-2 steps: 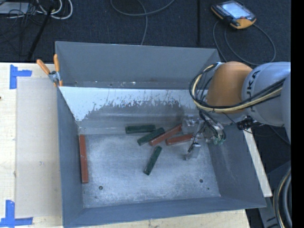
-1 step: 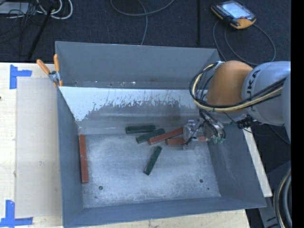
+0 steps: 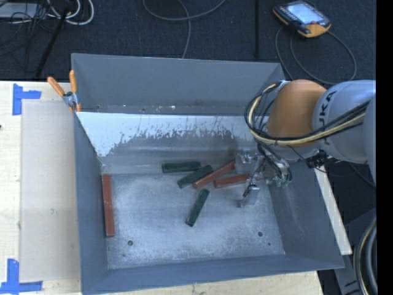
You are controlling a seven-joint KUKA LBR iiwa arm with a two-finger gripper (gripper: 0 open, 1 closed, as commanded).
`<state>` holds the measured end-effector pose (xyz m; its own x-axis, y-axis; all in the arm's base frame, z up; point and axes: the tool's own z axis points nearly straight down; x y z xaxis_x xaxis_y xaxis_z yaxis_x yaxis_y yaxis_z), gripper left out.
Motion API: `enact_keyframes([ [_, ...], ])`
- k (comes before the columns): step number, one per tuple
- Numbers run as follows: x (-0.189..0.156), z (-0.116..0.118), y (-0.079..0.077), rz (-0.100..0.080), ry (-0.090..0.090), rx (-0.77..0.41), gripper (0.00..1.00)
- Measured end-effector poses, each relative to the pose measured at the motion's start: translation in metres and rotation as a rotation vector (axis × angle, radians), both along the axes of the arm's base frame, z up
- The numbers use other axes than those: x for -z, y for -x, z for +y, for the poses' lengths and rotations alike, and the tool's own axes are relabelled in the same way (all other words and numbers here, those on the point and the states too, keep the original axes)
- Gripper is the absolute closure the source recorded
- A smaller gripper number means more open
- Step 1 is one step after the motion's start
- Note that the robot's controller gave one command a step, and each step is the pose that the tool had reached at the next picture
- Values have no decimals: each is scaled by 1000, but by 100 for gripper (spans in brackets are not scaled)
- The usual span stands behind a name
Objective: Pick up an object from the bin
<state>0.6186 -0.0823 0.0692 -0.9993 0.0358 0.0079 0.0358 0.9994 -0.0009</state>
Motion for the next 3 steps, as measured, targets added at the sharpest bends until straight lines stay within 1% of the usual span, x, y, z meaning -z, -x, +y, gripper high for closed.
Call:
enact_keyframes([
  [1,-2,0,-2,-9,1,0,100],
  [2,-2,0,-2,-9,1,0,100],
  [3,-168,-51,6,-15,1,-24,100],
])
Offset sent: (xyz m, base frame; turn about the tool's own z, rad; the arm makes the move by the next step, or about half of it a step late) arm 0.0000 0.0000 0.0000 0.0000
